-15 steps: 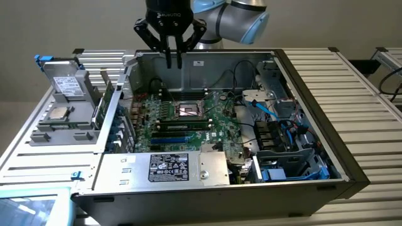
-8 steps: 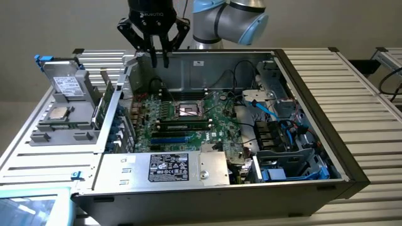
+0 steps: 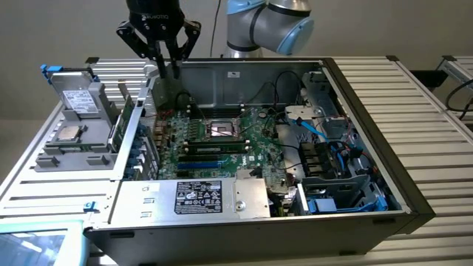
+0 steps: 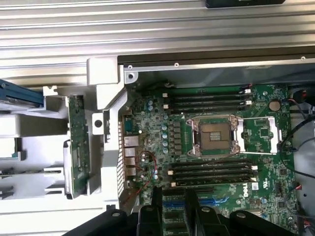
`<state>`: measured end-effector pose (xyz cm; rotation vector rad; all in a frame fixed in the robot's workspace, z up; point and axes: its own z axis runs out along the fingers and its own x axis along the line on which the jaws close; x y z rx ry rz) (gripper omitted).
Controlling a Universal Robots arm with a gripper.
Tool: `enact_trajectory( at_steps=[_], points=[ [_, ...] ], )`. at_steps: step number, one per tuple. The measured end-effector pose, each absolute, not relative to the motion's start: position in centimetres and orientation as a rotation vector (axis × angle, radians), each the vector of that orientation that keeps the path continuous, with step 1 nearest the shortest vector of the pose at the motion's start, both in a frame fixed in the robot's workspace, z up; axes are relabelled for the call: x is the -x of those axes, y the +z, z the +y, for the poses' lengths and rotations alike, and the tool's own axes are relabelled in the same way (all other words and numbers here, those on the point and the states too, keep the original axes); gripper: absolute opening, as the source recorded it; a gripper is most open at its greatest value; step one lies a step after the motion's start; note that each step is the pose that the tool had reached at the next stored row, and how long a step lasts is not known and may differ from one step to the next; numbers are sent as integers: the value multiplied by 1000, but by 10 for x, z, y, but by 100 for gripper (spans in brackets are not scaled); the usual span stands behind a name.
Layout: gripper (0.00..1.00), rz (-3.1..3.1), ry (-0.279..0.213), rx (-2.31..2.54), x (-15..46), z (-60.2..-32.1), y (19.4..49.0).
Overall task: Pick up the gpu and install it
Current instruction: 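Reach for the gpu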
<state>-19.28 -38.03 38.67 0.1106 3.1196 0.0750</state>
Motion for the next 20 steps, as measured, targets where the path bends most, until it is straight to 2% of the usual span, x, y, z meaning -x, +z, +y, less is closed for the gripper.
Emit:
enact_trajectory(
  at_steps=[3,4,20],
  points=[
    [34,3120,75,-111,206,-375,384],
    [40,3120,75,-110,211,-373,383],
    [40,3120,75,-111,284,-354,371]
  ],
)
